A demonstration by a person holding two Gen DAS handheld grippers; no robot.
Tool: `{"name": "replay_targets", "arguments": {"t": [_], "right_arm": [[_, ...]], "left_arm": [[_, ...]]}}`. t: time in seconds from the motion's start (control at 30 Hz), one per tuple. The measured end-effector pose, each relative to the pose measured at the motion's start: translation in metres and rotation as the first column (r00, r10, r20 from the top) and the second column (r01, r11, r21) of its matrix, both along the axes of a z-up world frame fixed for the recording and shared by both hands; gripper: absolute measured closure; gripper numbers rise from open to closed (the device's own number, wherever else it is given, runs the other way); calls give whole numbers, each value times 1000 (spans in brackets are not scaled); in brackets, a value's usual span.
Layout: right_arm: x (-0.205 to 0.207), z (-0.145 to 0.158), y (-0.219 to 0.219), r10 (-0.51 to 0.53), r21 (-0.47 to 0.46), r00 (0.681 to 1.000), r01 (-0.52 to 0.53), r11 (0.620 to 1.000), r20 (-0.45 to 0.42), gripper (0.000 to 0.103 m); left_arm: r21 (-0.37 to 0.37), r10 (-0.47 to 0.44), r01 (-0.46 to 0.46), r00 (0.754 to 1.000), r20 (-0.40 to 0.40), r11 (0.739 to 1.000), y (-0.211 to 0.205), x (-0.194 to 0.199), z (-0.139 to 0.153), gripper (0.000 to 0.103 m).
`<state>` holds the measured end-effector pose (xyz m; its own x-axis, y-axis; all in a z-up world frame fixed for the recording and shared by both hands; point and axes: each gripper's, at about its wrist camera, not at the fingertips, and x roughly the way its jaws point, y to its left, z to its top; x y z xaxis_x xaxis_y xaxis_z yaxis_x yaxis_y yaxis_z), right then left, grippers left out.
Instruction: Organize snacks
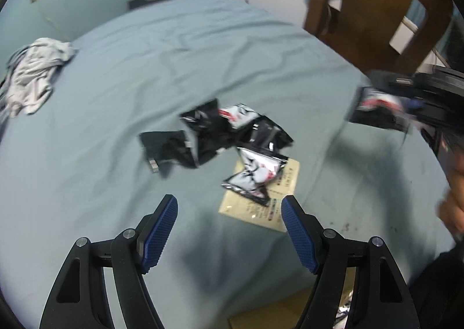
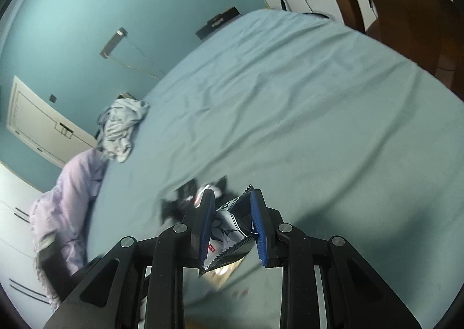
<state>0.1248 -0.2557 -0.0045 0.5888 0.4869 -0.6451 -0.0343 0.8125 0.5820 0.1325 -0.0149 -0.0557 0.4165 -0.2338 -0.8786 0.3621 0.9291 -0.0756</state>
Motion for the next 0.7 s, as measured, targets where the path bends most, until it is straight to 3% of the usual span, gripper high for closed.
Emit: {"name": "replay_targets", "arguments": {"t": [0.13, 0.2, 0.27, 0.37, 0.43, 0.47, 0.53, 0.7], "right_arm": [[-61, 12, -13, 32, -51, 998, -29, 998, 56, 79], [-94, 9, -21, 38, -91, 997, -32, 995, 62, 79], [-120, 6, -32, 30, -115, 998, -24, 993, 51, 79], [-146, 3, -43, -4, -81, 1000, 4, 997, 8, 79], [-150, 7, -44, 0, -35, 1000, 1, 999, 31, 79], [-148, 10, -42, 1, -33, 999, 0, 999, 43, 79], [-141, 7, -41, -2, -26, 999, 3, 1000, 42, 79], [-122, -9, -31, 2, -57, 999, -4, 998, -33, 79]], "left_arm": [[-12, -24, 23, 999, -49, 1000, -16, 16, -14, 28], [-22, -36, 33, 991, -127, 999, -24, 28, -28, 28], [9, -33, 35, 979, -201, 999, -29, 38, -43, 28], [85, 22, -1, 970, -241, 996, -33, 48, -59, 30], [68, 44, -26, 960, -277, 997, -32, 53, -64, 51], [35, 39, -30, 955, -295, 999, -31, 54, -64, 66], [46, 62, -51, 958, -280, 998, -31, 53, -58, 100], [39, 62, -56, 982, -179, 998, -22, 31, -26, 103]]}}
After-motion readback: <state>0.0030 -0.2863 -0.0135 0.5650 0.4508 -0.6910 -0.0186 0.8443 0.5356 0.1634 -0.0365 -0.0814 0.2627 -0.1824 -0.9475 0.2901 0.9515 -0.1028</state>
